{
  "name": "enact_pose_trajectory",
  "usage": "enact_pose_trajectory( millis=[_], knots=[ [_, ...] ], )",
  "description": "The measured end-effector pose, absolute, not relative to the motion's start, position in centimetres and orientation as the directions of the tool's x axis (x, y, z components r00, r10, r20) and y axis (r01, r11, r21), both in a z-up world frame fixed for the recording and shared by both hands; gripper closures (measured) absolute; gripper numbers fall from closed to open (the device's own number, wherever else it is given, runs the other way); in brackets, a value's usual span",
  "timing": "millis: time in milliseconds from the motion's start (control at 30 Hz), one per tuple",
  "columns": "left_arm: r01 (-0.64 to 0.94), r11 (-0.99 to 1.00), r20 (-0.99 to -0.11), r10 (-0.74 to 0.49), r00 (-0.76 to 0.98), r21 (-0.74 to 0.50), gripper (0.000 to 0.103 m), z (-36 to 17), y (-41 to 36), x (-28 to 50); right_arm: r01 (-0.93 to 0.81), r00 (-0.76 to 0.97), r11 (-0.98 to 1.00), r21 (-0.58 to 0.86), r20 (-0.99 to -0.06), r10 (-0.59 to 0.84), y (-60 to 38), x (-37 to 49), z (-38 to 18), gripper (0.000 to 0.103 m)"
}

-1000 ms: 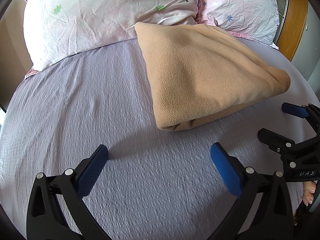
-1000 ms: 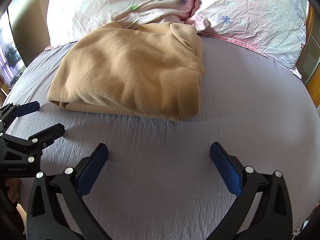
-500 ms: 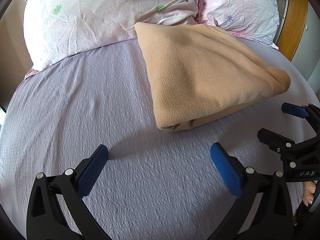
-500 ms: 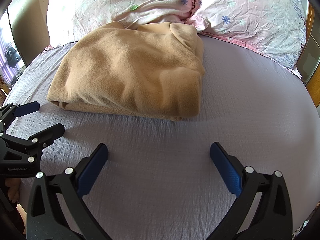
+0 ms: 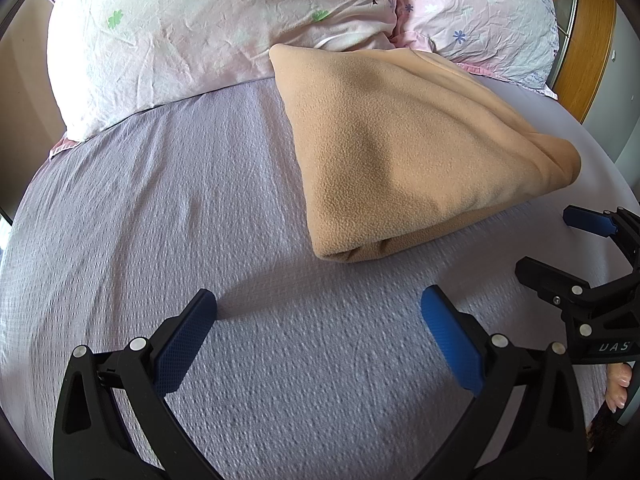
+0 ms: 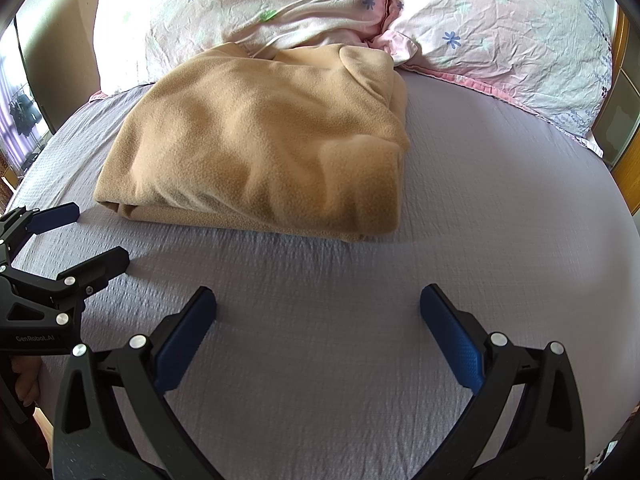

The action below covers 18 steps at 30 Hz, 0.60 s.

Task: Fold small clothes

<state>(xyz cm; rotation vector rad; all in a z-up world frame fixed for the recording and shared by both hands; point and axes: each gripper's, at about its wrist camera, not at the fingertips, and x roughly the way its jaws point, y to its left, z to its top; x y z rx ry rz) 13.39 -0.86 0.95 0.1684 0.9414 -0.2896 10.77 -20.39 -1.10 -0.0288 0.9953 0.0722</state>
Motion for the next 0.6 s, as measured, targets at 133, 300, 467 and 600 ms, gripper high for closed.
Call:
enact_pose_trajectory(
  millis=[133, 300, 467, 600],
  knots=[
    [0.318, 0.948, -0.815, -0.172, 0.554, 0.016, 0.001, 0.95, -0.85, 13.44, -0.074, 0.542, 0.997, 0.009, -0.839, 0.048, -20.41, 10.76, -1.09, 0.002],
    [0.318, 0.948, -0.815, -0.172, 0.554, 0.016, 0.001, 0.94, -0.86, 13.45, -0.073, 0.542, 0.997, 0.009, -0.839, 0.047, -20.4, 10.78, -1.11, 0.002],
    [0.318, 0.948, -0.815, -0.172, 0.554, 0.016, 0.001, 0.94, -0.86, 13.46, -0.073, 0.542, 0.997, 0.009, -0.839, 0.047, -20.4, 10.77, -1.12, 0.002],
    [0.318, 0.948, -0.814, -0.171, 0.554, 0.017, 0.001, 1.0, -0.86, 13.54, -0.073, 0.542, 0.997, 0.009, -0.839, 0.047, -20.4, 10.75, -1.11, 0.002]
  ],
)
